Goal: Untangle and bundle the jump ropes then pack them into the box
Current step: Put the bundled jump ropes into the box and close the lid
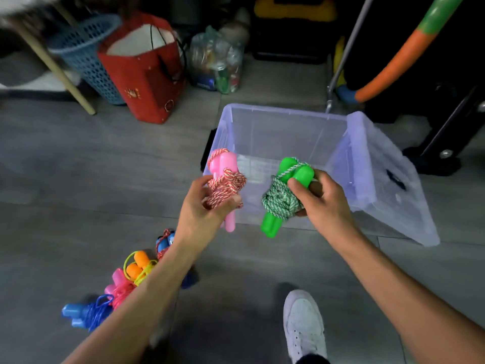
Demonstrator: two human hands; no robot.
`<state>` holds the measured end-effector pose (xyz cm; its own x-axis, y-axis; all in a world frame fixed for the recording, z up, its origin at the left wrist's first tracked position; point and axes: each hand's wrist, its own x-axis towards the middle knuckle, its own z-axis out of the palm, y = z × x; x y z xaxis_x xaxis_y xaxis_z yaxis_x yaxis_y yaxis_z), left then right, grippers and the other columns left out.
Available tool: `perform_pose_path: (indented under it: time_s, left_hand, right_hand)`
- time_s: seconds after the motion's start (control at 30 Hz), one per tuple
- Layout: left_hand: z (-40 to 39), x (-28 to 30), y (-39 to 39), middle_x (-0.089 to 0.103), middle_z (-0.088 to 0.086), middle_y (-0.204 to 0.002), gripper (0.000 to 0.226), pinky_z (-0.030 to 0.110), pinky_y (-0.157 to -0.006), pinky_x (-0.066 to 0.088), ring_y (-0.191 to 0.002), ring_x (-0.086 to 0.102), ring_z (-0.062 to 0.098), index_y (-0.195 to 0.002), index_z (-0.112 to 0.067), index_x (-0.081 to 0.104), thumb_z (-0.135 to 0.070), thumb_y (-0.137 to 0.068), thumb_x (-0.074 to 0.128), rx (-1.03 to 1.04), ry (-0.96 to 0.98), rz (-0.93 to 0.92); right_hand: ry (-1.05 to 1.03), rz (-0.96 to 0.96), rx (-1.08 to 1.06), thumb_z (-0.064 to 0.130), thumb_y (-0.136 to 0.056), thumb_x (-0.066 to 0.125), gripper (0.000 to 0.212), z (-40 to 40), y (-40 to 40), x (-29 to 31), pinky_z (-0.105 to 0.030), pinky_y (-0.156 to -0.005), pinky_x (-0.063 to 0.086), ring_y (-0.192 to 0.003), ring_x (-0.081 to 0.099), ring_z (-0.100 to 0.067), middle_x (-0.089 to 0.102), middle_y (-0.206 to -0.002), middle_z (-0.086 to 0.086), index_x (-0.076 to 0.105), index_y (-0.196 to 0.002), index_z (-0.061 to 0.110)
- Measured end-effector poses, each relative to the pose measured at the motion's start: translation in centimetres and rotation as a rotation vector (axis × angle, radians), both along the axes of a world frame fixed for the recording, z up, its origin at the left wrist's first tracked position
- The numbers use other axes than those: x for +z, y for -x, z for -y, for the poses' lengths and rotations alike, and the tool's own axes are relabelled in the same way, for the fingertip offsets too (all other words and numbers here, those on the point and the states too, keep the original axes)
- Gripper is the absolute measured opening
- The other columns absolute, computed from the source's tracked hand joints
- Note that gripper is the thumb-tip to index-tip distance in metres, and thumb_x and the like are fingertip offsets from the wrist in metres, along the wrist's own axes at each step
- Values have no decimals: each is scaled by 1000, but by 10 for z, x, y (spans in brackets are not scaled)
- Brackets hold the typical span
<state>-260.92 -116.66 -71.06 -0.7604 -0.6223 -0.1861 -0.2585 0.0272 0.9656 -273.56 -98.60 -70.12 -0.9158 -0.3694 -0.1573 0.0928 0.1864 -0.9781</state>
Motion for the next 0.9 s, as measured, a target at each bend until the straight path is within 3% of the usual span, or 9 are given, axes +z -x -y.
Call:
perform_pose_path:
  time_s: [0.13,0.27,0.33,0.43,0.53,0.7,0.77,0.83,0.9]
  left_hand:
    - [25,16,63,73,5,-95,71,43,-79,58,-81,73,22,-110,-18,58,-49,-50,81,-181,82,164]
    - [46,0,136,72,14,-83,27,26,-59,56,-67,70,18,-96,-5,64,-16,-78,80,-287,-78,315]
    - [56,-19,170,70,13,-71,18,24,-56,55,-64,69,15,-88,0,66,-15,-83,76,-318,-124,436]
    - [75,-69,209,72,11,-69,34,26,-56,57,-63,69,17,-88,1,70,-26,-72,84,-319,24,622]
    - [79,-111,227,74,11,-74,53,29,-68,61,-67,71,17,-95,-1,70,-38,-60,85,-460,327,876]
    - [86,-152,238,71,14,-99,25,21,-56,53,-70,67,20,-77,-11,55,-23,-81,77,-472,369,906]
    - [87,-157,244,69,15,-106,28,22,-60,51,-78,67,23,-96,-7,56,-25,-84,74,-449,396,889]
    - [87,-162,251,62,16,-112,52,30,-74,52,-99,65,31,-121,-3,43,-27,-85,72,-412,449,881]
    - [89,-164,254,58,18,-122,68,37,-77,56,-104,64,36,-132,-3,33,-16,-80,75,-456,555,942]
  right_hand:
    - [-80,-16,-88,35,-88,68,19,12,50,10,-32,-55,59,-61,63,-9,67,-75,2,65,-91,17]
    - [-160,23,-151,41,-86,69,22,44,113,-15,-31,-57,59,-66,65,-14,68,-81,1,65,-89,19]
    - [-233,95,-147,42,-81,72,27,63,143,-43,-40,-68,61,-77,69,-21,72,-89,-4,66,-90,18]
    - [-450,123,-99,42,-80,71,35,82,176,-90,-46,-79,59,-91,70,-31,72,-100,-13,68,-94,10]
    - [-649,219,37,33,-87,68,28,89,188,-123,-36,-61,59,-82,68,-32,68,-95,-16,64,-90,5]
    - [-832,401,326,20,-98,55,23,107,200,-164,-45,-75,56,-83,63,-32,62,-92,-18,53,-80,6]
    - [-798,465,348,20,-101,50,25,115,205,-177,-42,-70,54,-90,61,-30,61,-100,-16,50,-80,7]
    - [-664,486,292,17,-101,49,19,124,210,-188,-45,-74,55,-93,64,-31,64,-102,-17,55,-86,6]
    - [-570,426,244,8,-98,49,16,132,214,-194,-47,-80,56,-86,65,-30,64,-95,-18,56,-84,6]
